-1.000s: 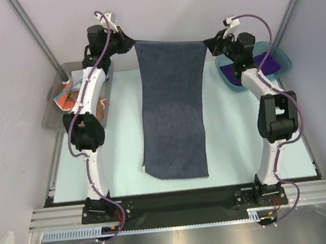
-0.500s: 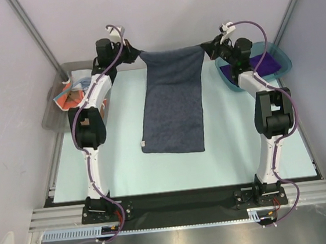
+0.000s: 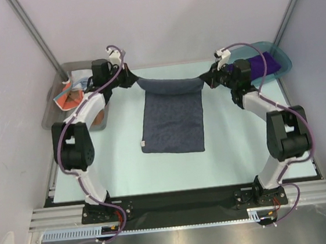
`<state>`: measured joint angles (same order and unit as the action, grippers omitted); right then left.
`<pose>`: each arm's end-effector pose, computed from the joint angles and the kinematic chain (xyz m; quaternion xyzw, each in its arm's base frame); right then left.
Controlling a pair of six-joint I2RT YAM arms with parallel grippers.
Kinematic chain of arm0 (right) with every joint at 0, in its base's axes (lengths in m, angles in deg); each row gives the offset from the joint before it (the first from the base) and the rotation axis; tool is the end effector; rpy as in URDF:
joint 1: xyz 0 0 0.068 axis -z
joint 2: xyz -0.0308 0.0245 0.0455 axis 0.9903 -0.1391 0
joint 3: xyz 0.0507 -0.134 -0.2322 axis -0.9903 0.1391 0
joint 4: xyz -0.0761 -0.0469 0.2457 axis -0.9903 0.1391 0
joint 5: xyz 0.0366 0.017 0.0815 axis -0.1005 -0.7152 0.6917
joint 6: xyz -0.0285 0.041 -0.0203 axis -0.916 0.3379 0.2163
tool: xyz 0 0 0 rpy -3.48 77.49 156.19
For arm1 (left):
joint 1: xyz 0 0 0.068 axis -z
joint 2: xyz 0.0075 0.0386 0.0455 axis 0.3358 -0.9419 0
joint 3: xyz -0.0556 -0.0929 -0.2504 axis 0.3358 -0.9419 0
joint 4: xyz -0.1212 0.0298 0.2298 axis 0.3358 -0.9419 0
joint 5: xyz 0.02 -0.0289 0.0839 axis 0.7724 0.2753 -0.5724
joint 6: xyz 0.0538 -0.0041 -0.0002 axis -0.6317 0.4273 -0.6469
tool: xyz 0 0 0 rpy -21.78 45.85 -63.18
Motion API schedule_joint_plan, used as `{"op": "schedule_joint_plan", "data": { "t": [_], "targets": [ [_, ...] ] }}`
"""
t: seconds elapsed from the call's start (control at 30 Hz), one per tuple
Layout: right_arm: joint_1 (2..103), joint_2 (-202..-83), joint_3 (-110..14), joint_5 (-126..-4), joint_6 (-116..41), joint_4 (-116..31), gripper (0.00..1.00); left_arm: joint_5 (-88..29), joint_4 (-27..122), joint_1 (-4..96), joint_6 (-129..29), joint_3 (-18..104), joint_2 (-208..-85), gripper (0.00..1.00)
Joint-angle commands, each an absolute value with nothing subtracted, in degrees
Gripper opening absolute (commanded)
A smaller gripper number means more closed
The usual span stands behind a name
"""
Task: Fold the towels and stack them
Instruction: Fold the towel
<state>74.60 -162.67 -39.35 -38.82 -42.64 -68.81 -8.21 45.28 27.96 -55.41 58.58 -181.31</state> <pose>0.4040 0.0724 0.2704 -0.2271 0.7129 0.2674 0.6072 0.4485 -0.0838 0.2854 0.1607 0.7997 -0.2774 0.5077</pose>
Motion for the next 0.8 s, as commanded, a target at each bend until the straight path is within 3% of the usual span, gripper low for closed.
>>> {"op": "schedule_joint_plan", "data": {
  "t": [0.0, 0.2, 0.43, 0.77],
  "targets": [
    [74.3, -154.8, -33.6, -40.8, -42.5, -67.6, 0.0, -6.0, 46.8, 28.1, -57.3, 53.2, -172.7, 0.0],
    [73.6, -147.6, -23.2, -41.5, -39.3, -65.9, 0.0, -7.1, 43.5, 30.0, -57.6, 43.2, -166.8, 0.0],
    [70.8, -139.9, -19.6, -44.6, -39.4, -55.8, 0.0, -10.0, 43.2, 32.1, -57.2, 29.9, -157.2, 0.0],
    [69.4, -133.0, -10.8, -46.2, -33.8, -51.7, 0.0, -12.5, 40.1, 34.1, -56.4, 23.2, -150.7, 0.0]
  ]
}}
